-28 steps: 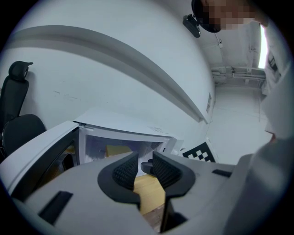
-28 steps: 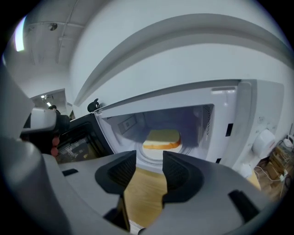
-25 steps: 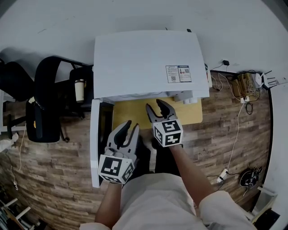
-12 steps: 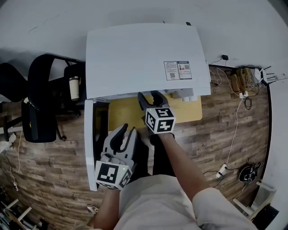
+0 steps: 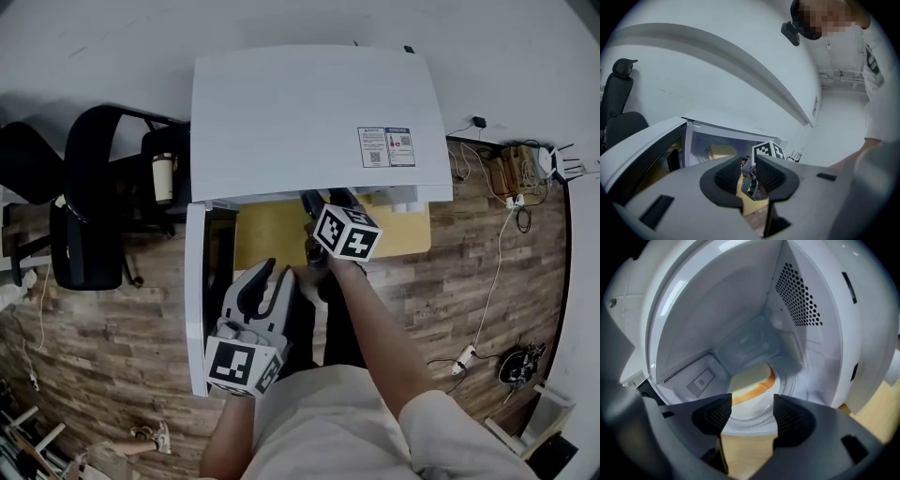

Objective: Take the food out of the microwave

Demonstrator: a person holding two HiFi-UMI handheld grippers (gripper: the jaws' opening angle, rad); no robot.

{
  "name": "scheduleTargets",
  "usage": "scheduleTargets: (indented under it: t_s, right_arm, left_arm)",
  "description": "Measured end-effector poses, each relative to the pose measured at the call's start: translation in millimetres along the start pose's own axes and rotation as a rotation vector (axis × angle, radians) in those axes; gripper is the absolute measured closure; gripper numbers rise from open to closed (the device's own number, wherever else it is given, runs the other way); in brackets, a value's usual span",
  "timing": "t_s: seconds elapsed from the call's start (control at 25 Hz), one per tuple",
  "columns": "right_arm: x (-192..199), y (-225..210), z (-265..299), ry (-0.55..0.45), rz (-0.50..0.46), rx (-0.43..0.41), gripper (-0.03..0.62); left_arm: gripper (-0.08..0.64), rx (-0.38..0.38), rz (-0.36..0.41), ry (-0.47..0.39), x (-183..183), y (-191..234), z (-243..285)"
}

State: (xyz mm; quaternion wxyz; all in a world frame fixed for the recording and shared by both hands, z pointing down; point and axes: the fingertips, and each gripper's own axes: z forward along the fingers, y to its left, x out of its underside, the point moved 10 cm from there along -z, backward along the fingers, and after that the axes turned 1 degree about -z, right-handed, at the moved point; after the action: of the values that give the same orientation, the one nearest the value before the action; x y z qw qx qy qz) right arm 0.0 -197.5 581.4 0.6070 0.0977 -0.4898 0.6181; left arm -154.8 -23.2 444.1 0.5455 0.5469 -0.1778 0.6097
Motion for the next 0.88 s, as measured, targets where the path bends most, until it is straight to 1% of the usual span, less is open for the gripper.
scheduleTargets:
  t_s: [0.32, 0.44, 0.64, 0.72, 0.88]
  right_arm:
    - [-2.8, -7.8, 5.9, -0.019, 0.16, 0.004, 0.331]
    - [-5.3, -9.4, 5.3, -0.027, 0.195, 0.011, 0.331]
    - [-4.8, -8.3, 7.2, -0.021, 0.279, -0.008, 0.332]
    - [-4.2, -7.6, 6.9, -0.019, 0.323, -0.015, 0.333]
    - [-4.4, -9.8, 6.5, -0.028, 0.442, -0.023, 0.339]
  left_arm:
    - [0.483, -0.001, 0.004, 0.012, 0.6, -0.6, -1.0]
    - [0.483, 0.001, 0.003, 0.013, 0.8, -1.8, -0.2]
    - [0.483, 0.007, 0.002, 0.016, 1.2, -3.7, 2.1]
    - [0.483, 0.008, -0.001, 0.016, 0.7, -4.3, 2.4]
    - [0.483, 0.009, -0.002, 0.014, -1.0, -5.1, 3.5]
